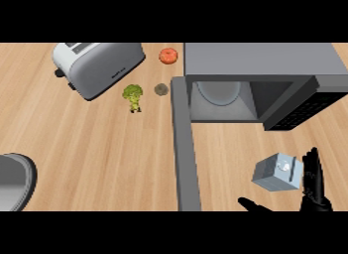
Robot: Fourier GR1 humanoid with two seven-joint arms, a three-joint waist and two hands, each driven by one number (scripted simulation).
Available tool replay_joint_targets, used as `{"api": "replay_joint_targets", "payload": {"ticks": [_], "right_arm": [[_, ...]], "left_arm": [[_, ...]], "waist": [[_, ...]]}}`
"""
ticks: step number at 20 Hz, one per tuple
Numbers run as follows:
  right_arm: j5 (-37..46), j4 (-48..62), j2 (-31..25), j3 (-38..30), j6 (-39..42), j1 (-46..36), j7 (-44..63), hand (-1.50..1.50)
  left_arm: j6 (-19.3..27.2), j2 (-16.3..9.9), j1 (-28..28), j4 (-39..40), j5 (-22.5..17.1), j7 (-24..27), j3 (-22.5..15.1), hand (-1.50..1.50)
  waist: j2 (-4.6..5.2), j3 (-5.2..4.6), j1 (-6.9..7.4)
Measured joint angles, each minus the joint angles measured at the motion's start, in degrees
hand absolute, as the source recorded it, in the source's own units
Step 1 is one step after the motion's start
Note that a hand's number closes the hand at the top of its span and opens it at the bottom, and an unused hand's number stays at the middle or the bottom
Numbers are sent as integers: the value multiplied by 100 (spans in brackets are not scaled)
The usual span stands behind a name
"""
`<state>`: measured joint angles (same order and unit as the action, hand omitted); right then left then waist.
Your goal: Pick up the milk, place it into the microwave and close the microwave
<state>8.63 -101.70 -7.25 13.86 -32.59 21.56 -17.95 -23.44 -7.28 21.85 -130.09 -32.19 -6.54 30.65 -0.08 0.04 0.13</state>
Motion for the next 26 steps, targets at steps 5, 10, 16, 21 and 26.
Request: {"api": "replay_joint_targets", "payload": {"ticks": [5,10,16,21,26], "right_arm": [[-568,759,-14,-416,400,30,-881,-150],[-867,1532,-3,-749,759,-193,-1484,-150],[-892,2371,53,-1033,898,-595,-1931,-150],[-920,3147,59,-1341,959,-995,-2275,-150],[-945,4216,69,-1661,1045,-1629,-2764,150]], "left_arm": [[-197,90,114,-60,-132,-28,173,-150],[-264,57,-55,48,-198,-130,331,-150],[-211,89,-276,3,-199,-347,378,-150],[-332,149,-174,-128,-392,-484,562,-150],[-393,289,-232,-165,-299,-562,540,-150]], "waist": [[-1,0,4],[2,-2,2],[4,-1,2],[4,-1,15],[6,-2,20]]}}
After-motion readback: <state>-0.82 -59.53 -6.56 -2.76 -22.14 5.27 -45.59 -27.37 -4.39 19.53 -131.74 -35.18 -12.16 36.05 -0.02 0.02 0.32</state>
